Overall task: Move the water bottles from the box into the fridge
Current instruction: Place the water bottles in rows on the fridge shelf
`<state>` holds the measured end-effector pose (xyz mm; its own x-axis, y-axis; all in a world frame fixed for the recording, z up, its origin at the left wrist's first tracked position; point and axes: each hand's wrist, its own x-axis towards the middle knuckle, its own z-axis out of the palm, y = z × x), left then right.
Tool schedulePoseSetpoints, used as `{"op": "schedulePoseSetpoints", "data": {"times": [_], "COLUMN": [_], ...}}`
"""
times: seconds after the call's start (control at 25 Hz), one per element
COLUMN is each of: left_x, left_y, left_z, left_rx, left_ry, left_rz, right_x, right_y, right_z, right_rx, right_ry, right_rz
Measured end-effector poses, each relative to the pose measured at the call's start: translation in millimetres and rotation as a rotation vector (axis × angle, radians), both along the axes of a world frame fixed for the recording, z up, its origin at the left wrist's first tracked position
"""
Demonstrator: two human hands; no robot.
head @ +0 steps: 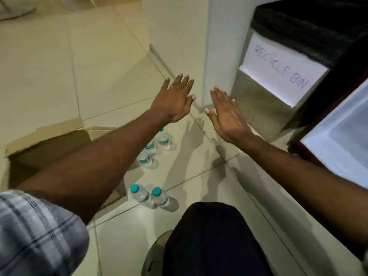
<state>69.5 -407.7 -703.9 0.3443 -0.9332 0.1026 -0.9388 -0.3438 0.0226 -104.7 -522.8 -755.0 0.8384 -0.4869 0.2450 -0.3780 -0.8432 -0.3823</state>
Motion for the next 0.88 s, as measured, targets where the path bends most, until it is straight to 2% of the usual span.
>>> {"op": "schedulePoseSetpoints", "data": {"times": [0.24,0.52,0.76,0.88], "left_x": [59,73,68,66], "left_y": [102,161,160,154], "left_z": [-68,-145,-175,-187], "left_rx": [0.073,0.134,0.079,0.030], "left_ry": [0.096,0.233,0.391,0.402], "left_rz": [0.234,0.377,0.433,0.463], "right_x": [73,127,173,185], "right_y": [64,111,96,86], "right_z": [-60,-114,-134,-153], "right_rx": [0.019,-0.031,-0.106,-0.150], "right_ry": [0.051,0.110,0.270,0.373], "right_rz": [0.188,0.404,0.318,0.247]}}
